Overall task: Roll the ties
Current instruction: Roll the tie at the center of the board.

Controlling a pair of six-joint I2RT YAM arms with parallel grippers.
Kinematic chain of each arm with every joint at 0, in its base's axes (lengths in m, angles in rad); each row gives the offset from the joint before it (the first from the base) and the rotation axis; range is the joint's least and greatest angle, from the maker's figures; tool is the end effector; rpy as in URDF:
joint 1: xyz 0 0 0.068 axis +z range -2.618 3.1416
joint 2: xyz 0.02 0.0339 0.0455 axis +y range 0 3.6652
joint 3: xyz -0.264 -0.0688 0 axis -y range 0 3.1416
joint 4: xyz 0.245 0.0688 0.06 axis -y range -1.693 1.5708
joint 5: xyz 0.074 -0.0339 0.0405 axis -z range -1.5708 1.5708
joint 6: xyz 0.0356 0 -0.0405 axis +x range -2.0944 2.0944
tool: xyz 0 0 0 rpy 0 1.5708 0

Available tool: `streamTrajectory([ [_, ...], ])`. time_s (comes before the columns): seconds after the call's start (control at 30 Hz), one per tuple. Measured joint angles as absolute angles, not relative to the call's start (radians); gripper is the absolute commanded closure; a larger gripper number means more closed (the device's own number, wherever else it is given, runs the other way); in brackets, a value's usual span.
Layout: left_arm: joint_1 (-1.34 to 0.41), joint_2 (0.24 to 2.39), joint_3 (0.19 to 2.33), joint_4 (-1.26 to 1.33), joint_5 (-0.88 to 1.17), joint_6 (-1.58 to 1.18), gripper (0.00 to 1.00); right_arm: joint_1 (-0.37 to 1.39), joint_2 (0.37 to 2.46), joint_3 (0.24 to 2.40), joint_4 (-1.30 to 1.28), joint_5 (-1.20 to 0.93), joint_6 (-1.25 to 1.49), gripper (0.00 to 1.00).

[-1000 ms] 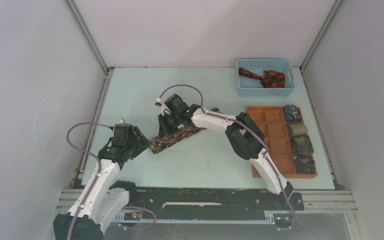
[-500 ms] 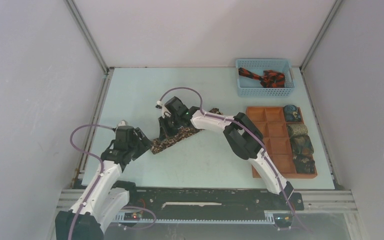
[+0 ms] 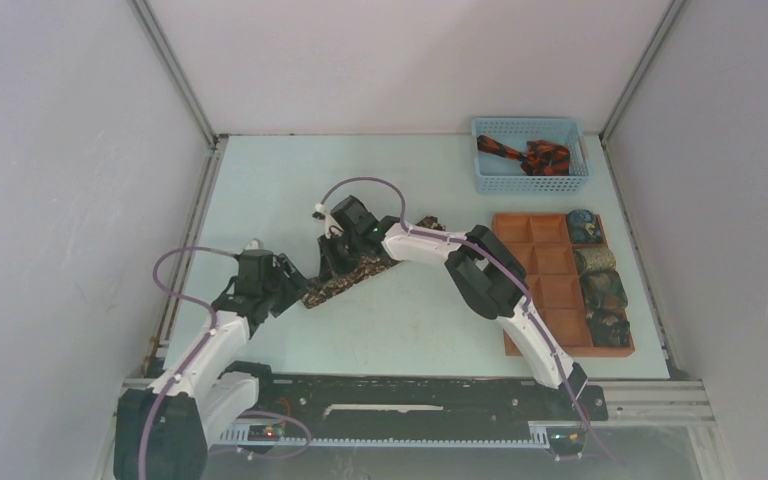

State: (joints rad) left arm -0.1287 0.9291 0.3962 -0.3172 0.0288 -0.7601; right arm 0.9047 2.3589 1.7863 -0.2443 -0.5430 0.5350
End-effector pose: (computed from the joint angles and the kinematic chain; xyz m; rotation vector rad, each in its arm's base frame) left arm 0.1742 -0.0236 0.1699 -0.7536 2.3505 -0.4319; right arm 0.3051 0.4180 0.1412 -0.7725 2.5458 1.2437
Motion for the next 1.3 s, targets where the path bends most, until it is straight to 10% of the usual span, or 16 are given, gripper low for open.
streamTrajectory([
  [0.9, -0.158, 1.126, 0.375, -0.089, 0.072, -0.805, 0.77, 0.885, 2.359, 1.728, -0.162, -0.560, 0.568, 0.91],
  [1.3, -0.207, 1.085, 0.457, -0.299, -0.051, -0.769, 0.81, 0.874, 2.349, 1.749, -0.215, -0.546, 0.569, 0.91],
])
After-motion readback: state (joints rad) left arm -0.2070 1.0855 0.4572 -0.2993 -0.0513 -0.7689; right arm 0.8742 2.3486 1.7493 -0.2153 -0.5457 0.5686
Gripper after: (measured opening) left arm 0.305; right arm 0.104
